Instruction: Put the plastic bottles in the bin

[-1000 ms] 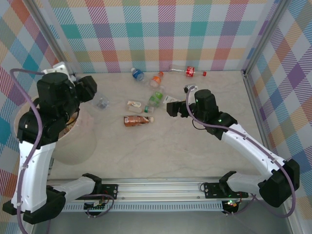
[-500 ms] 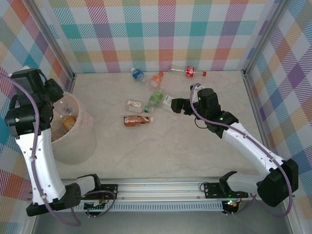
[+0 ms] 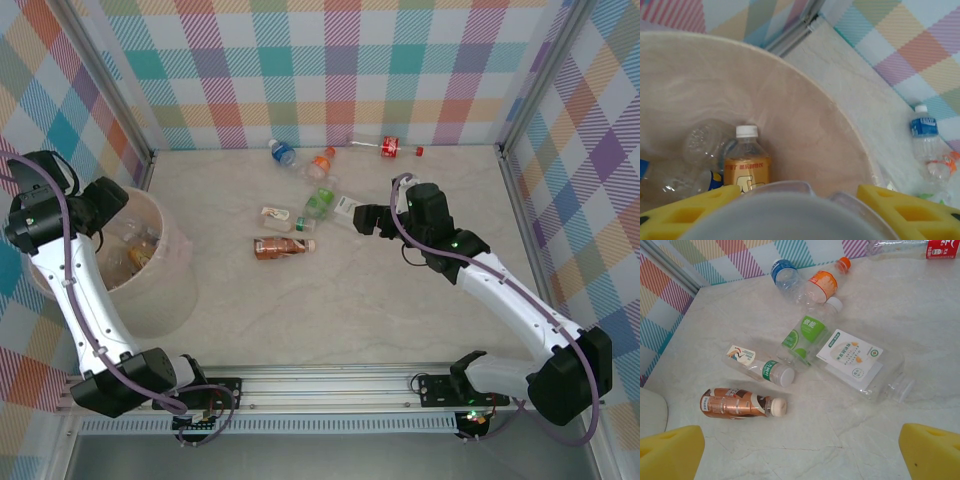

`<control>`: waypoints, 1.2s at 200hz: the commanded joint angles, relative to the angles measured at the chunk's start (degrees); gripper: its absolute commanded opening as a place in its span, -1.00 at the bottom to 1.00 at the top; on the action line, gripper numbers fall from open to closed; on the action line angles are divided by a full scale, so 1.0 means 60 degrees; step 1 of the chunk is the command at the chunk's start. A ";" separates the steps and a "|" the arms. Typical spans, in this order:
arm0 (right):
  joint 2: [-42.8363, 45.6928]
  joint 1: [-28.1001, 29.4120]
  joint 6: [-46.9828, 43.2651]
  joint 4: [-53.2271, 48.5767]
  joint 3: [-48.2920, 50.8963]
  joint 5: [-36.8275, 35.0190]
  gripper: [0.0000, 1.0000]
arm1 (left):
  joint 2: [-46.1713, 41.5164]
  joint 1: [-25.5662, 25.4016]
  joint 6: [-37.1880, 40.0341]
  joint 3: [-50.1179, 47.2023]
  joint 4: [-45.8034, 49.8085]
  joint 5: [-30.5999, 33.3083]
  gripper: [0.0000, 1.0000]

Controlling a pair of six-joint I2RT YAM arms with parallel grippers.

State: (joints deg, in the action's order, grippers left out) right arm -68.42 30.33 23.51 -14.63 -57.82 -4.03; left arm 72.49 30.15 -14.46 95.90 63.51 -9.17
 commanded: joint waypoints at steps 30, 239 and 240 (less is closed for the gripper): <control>0.0110 -0.0072 0.0015 0.0024 0.0035 0.0116 0.99 | 0.0106 0.0116 -0.0496 -0.0413 -0.0550 -0.1402 0.83; -0.0555 -0.0389 -0.0751 -0.0164 0.0032 0.0190 0.99 | -0.1536 -0.3570 -0.2914 -0.0355 -0.1436 -0.0227 1.00; -0.0560 -0.0393 -0.0804 -0.0174 0.0023 0.0204 0.99 | -0.1535 -0.3602 -0.2925 -0.0354 -0.1454 -0.0221 1.00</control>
State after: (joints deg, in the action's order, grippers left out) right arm -70.52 28.60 23.49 -14.66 -56.93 -4.32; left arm 64.58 13.28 -28.86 93.08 57.89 -13.61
